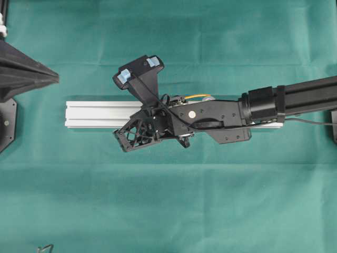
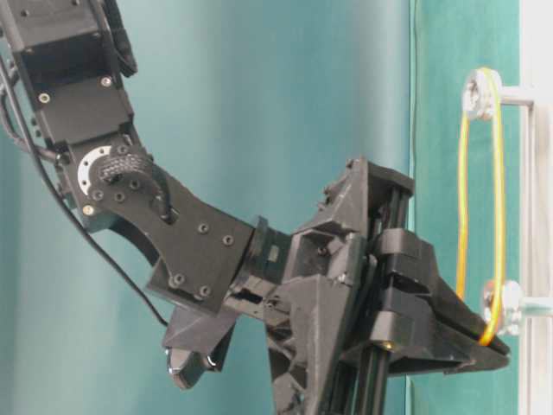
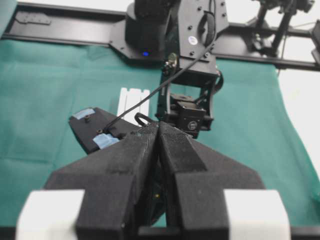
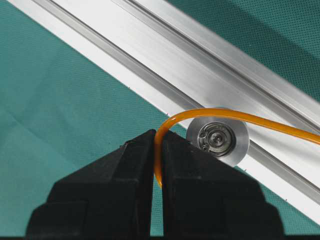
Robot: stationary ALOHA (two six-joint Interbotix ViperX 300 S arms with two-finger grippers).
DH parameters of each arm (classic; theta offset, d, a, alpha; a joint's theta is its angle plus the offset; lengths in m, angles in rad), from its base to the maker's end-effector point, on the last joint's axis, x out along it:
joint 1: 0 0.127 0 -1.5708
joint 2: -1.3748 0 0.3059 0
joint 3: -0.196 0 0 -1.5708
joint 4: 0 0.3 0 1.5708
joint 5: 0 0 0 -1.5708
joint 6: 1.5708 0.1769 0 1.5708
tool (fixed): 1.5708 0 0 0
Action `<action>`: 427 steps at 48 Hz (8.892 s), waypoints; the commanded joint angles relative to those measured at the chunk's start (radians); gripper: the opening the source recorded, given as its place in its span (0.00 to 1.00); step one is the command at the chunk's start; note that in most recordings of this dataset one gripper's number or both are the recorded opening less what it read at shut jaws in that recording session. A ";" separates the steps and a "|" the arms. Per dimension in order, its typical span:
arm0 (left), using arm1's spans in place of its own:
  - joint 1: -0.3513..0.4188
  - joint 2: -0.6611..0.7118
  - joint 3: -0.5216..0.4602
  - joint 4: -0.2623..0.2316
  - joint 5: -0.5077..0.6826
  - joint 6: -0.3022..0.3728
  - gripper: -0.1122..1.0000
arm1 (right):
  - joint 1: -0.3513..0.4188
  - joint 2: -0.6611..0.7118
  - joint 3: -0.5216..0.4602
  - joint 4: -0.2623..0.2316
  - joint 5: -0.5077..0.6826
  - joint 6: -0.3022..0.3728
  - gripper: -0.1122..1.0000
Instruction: Hook the rubber onto the shaft.
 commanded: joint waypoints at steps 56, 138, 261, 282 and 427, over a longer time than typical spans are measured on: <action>-0.008 0.014 -0.015 0.003 -0.005 -0.002 0.10 | -0.015 0.008 -0.026 -0.040 -0.032 -0.002 0.15; -0.008 0.009 -0.017 0.003 -0.005 -0.002 0.10 | -0.005 0.032 -0.012 -0.032 -0.031 -0.003 0.15; -0.009 -0.003 -0.017 0.003 0.029 0.002 0.10 | 0.041 -0.112 0.147 -0.044 0.061 -0.101 0.50; -0.009 -0.003 -0.017 0.003 0.029 0.002 0.10 | 0.041 -0.121 0.164 -0.044 0.060 -0.101 0.50; -0.009 -0.011 -0.018 0.003 0.060 0.002 0.10 | 0.067 -0.431 0.170 -0.098 0.311 -0.325 0.95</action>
